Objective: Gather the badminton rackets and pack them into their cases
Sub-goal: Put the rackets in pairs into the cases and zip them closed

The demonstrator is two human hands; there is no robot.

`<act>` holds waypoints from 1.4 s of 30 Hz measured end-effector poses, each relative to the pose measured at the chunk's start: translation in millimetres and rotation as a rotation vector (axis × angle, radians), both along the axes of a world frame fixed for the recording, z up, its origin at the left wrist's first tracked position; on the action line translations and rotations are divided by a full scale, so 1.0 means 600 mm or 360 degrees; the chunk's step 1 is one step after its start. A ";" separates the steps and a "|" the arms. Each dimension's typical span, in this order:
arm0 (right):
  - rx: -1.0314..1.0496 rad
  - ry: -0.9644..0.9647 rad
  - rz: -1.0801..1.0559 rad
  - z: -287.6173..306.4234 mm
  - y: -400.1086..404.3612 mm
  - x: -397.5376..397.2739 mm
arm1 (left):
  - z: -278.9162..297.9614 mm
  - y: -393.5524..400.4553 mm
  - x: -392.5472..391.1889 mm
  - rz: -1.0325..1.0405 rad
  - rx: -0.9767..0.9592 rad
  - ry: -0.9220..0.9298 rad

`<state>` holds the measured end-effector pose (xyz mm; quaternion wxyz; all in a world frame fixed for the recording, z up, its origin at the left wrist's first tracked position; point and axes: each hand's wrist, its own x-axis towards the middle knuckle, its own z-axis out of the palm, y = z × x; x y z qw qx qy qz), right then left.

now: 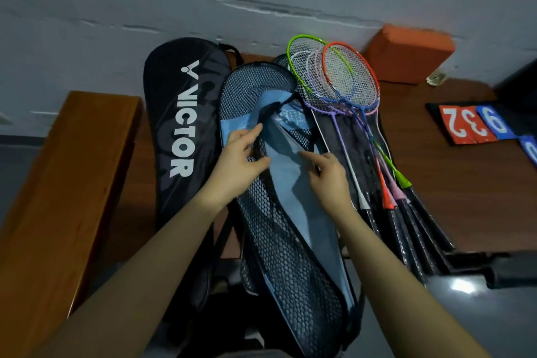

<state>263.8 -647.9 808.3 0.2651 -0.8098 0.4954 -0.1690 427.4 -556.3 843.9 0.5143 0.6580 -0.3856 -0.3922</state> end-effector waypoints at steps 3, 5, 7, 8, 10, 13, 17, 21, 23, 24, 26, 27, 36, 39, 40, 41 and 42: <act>-0.0007 0.0045 -0.0043 -0.012 -0.024 -0.032 | -0.004 -0.025 -0.028 -0.0005 -0.0021 0.0004; 0.0049 0.0010 0.0021 -0.019 -0.043 -0.055 | -0.012 -0.048 -0.052 -0.0011 0.0008 -0.0057; 0.0141 -0.0108 0.0090 -0.024 -0.064 -0.079 | -0.022 -0.073 -0.079 0.0018 0.0049 -0.0120; 0.0195 -0.0171 0.0105 -0.024 -0.075 -0.092 | -0.027 -0.085 -0.093 0.0028 0.0075 -0.0154; 0.0249 -0.0271 0.0099 -0.025 -0.101 -0.121 | -0.037 -0.106 -0.125 0.0023 0.0135 -0.0239; 0.0199 -0.0357 0.0001 -0.034 -0.144 -0.174 | -0.052 -0.135 -0.168 0.0100 0.0183 -0.0323; 0.0080 -0.0277 -0.0240 -0.055 -0.203 -0.252 | -0.063 -0.158 -0.212 0.0306 0.0194 -0.0368; 0.0198 0.0017 -0.0265 -0.069 -0.232 -0.282 | -0.063 -0.167 -0.236 0.0408 0.0156 -0.0428; 0.0121 0.0177 -0.0180 -0.078 -0.228 -0.276 | -0.059 -0.172 -0.239 0.0451 0.0185 -0.0415; 0.0056 0.0232 -0.0136 -0.084 -0.226 -0.272 | -0.058 -0.175 -0.240 0.0460 0.0198 -0.0415; -0.0035 0.0295 -0.0107 -0.095 -0.223 -0.262 | -0.059 -0.178 -0.239 0.0453 0.0221 -0.0419; -0.0050 0.0296 -0.0123 -0.099 -0.223 -0.257 | -0.061 -0.179 -0.238 0.0448 0.0232 -0.0415; -0.0228 -0.0097 -0.0129 -0.088 -0.241 -0.282 | -0.080 -0.191 -0.227 0.0359 0.0171 -0.0512; -0.0161 -0.0124 -0.0056 -0.084 -0.268 -0.291 | -0.084 -0.199 -0.227 0.0327 0.0132 -0.0527; -0.0131 -0.0109 -0.0058 -0.085 -0.276 -0.293 | -0.084 -0.201 -0.226 0.0327 0.0124 -0.0515; -0.0099 -0.0082 -0.0073 -0.087 -0.284 -0.296 | -0.084 -0.202 -0.226 0.0330 0.0118 -0.0499; -0.0058 -0.0056 -0.0101 -0.092 -0.290 -0.299 | -0.084 -0.203 -0.226 0.0335 0.0115 -0.0484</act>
